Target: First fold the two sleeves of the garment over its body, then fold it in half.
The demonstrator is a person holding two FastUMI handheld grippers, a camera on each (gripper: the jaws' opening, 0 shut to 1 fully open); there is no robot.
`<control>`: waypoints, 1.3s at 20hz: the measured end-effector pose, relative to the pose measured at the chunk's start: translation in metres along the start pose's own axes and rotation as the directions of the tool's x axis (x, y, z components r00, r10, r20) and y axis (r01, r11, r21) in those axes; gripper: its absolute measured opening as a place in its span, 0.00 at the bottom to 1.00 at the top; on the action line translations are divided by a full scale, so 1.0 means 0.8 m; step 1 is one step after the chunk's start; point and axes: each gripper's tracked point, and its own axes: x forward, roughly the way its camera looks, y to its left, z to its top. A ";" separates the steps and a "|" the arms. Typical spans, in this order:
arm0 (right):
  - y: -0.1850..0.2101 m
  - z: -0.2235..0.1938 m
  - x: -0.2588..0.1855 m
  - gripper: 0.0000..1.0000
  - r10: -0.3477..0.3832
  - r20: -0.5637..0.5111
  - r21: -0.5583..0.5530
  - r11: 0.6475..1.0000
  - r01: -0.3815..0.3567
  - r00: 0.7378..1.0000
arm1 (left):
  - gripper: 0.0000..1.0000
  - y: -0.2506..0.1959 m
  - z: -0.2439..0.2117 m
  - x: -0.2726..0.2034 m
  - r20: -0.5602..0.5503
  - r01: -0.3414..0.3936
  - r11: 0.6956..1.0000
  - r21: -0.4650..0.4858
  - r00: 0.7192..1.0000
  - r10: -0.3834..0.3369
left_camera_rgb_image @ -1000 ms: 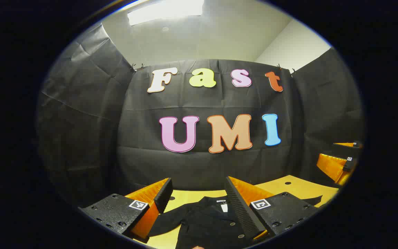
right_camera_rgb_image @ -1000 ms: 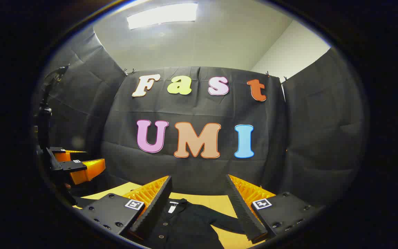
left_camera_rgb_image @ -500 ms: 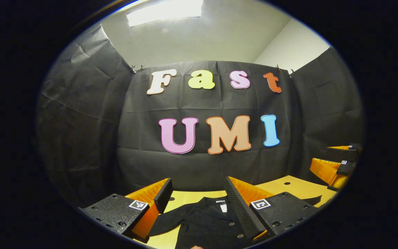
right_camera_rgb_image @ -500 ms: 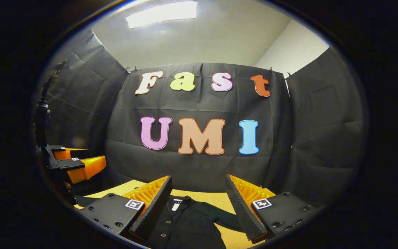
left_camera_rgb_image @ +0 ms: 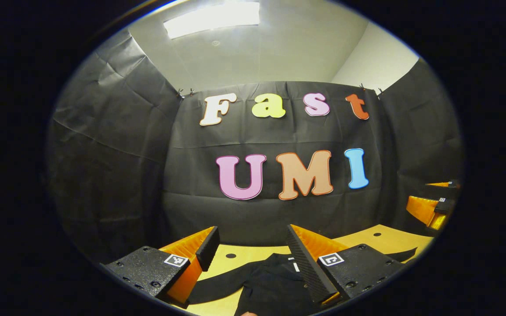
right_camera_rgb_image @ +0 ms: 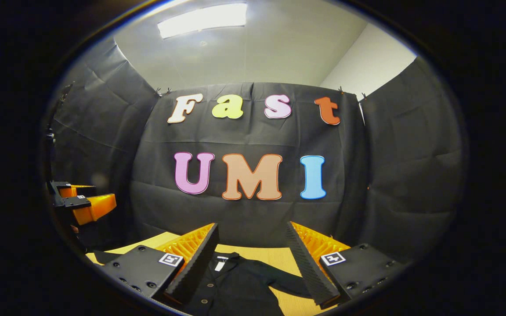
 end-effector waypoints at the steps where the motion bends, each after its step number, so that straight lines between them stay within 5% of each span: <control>1: 0.003 -0.003 0.001 0.98 0.008 -0.010 0.004 1.000 -0.008 1.000 | 0.92 0.001 -0.003 -0.001 -0.007 -0.003 1.000 0.000 1.000 0.003; 15: 0.011 -0.001 0.014 0.98 -0.027 -0.014 -0.005 1.000 0.027 1.000 | 0.92 0.036 -0.034 0.000 -0.059 -0.030 0.996 -0.089 0.998 0.025; 26: -0.042 0.003 0.034 0.99 -0.140 0.001 -0.010 0.990 0.140 0.990 | 0.92 0.049 -0.056 0.020 -0.079 -0.068 0.991 -0.119 0.995 0.058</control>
